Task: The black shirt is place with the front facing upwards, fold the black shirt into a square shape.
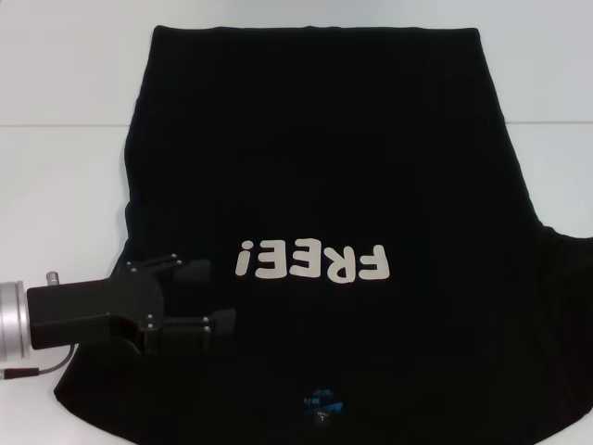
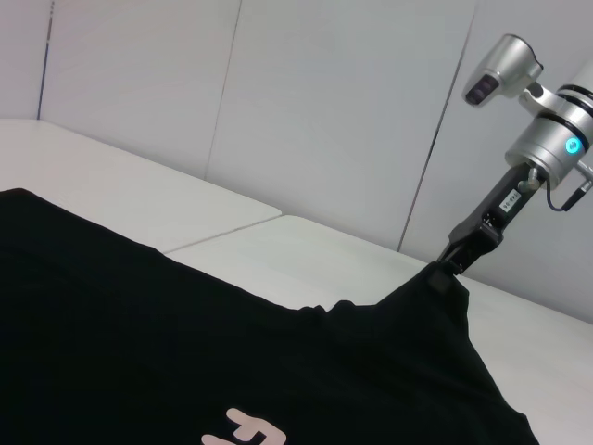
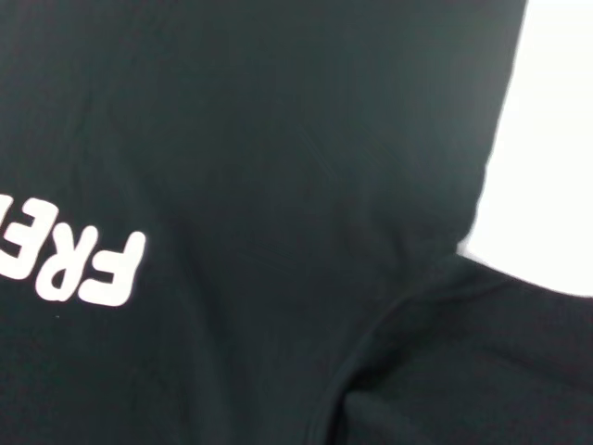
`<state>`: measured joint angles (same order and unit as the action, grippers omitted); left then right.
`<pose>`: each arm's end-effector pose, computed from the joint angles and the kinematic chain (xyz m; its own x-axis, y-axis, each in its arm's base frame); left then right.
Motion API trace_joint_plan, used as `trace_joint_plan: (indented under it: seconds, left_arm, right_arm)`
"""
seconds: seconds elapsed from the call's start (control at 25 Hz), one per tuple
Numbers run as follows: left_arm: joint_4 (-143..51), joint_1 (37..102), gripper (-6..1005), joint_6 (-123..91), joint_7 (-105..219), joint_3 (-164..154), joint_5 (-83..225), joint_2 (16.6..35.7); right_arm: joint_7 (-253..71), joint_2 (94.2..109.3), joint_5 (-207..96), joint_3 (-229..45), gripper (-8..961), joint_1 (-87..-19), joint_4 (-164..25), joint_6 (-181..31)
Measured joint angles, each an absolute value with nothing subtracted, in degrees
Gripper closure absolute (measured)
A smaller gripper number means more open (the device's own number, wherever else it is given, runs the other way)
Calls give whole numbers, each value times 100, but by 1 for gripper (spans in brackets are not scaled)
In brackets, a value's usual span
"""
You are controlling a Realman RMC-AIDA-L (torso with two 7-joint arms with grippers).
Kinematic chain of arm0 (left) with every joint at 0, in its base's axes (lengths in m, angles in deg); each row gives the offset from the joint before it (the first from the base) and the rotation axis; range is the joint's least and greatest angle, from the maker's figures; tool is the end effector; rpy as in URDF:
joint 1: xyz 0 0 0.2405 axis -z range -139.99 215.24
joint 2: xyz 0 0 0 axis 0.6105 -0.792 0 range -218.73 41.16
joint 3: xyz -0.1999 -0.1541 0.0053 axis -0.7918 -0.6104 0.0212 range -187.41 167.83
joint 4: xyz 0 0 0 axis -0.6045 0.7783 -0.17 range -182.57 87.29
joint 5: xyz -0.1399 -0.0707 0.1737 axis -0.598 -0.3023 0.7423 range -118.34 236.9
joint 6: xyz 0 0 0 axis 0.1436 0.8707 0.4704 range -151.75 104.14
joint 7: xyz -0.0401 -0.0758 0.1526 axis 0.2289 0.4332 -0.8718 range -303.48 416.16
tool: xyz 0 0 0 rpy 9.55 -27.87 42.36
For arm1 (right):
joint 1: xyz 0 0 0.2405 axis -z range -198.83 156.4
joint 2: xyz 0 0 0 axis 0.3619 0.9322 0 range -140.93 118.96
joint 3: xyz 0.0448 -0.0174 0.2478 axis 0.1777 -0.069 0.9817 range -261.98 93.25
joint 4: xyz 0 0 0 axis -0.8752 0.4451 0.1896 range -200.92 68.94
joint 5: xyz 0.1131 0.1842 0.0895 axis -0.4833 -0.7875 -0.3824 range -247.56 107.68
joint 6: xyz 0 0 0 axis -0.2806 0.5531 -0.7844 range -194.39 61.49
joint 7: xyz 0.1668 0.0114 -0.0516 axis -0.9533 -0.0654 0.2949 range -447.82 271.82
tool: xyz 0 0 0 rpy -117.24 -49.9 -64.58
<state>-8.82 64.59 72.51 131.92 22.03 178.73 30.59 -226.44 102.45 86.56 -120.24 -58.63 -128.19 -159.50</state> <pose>-0.2834 0.3288 -0.0110 0.7777 0.3387 0.5296 0.4668 -0.8754 -0.1256 0.3040 0.3951 0.0969 0.3928 -0.9025 -0.1765 -0.8505 -0.2835 -0.4431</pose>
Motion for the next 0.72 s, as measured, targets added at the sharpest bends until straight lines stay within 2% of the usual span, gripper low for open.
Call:
trace_joint_plan:
  seconds: [0.36, 0.72]
  left_arm:
    - [-990, 6477, 112, 7246, 13193, 2202, 17861, 3024]
    - [-994, 6494, 112, 7209, 13193, 2203, 17865, 3020]
  right_arm:
    - [-22649, 10207, 8619, -11753, 939, -5887, -12841, -15904]
    - [-22578, 10401, 8614, -12224, 939, -6373, -12671, -15775]
